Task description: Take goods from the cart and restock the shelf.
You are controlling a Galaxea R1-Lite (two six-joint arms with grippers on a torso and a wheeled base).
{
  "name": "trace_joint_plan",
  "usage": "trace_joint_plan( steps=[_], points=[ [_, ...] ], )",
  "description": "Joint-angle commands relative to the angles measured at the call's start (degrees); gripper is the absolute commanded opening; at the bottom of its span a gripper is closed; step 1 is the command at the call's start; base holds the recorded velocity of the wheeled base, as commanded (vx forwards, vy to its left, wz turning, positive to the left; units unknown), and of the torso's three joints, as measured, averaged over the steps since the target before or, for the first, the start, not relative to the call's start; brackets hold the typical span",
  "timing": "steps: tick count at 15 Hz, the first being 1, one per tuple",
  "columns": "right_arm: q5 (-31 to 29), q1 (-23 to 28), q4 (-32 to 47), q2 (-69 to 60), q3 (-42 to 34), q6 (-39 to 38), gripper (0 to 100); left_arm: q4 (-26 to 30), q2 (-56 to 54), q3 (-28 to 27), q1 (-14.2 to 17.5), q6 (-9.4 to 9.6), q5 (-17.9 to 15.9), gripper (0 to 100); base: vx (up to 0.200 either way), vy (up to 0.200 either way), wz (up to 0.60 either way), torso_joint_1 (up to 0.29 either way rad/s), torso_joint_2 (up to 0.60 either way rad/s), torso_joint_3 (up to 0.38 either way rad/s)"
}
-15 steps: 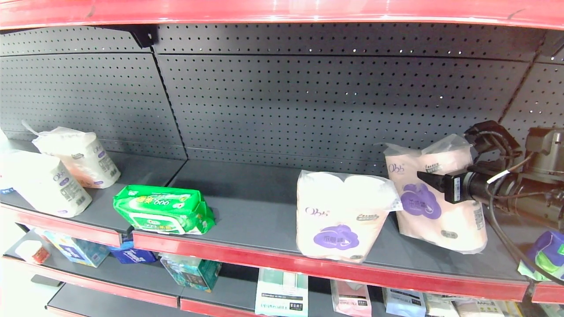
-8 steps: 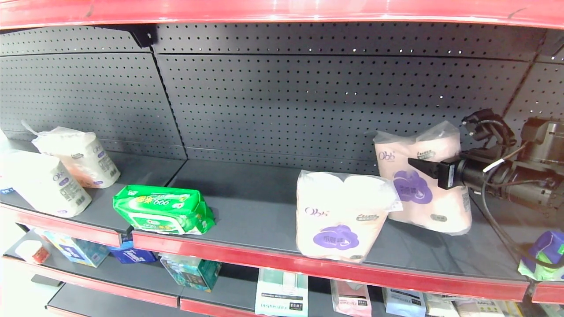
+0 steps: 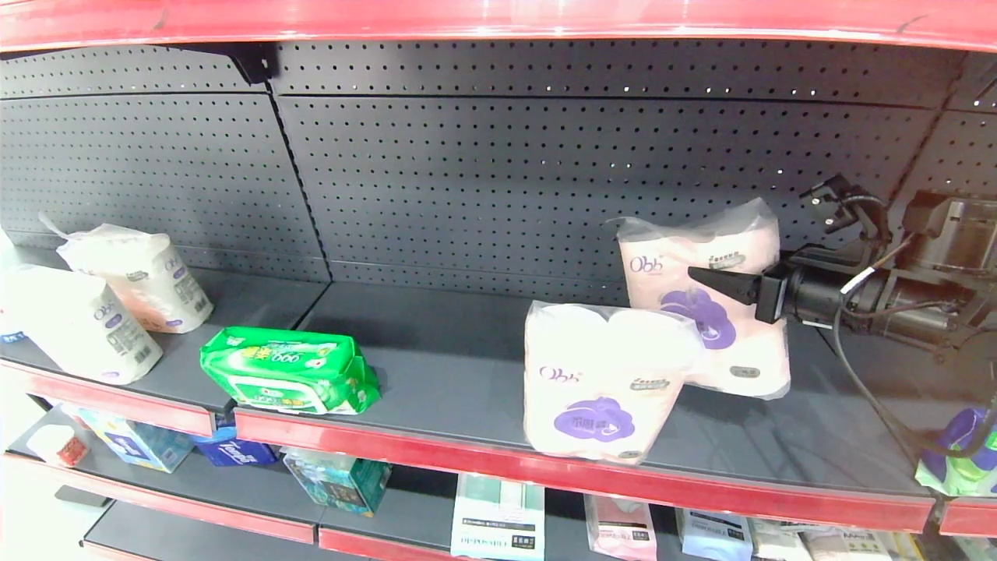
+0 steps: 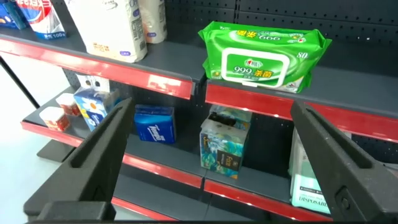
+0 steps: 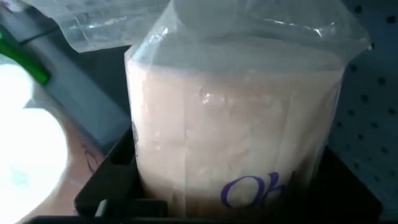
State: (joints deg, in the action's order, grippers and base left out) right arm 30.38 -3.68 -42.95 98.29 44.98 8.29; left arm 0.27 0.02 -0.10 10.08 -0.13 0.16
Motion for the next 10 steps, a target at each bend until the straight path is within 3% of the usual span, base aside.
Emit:
trace_joint_plan(
  steps=[1,8,10],
  points=[
    [1.1,-1.3,-5.0,5.0,0.2,-1.8,0,0.0,0.0,0.0,0.0,-0.04,0.0,100,0.0,0.0,0.0,0.0,0.0,0.0],
    [10.8,-4.1,-23.4,19.0,0.0,-3.2,0,0.0,0.0,0.0,0.0,-0.04,0.0,100,0.0,0.0,0.0,0.0,0.0,0.0],
    [11.2,-4.1,-29.7,22.9,-0.8,-3.0,0,0.0,0.0,0.0,0.0,-0.04,0.0,100,0.0,0.0,0.0,0.0,0.0,0.0]
  ],
)
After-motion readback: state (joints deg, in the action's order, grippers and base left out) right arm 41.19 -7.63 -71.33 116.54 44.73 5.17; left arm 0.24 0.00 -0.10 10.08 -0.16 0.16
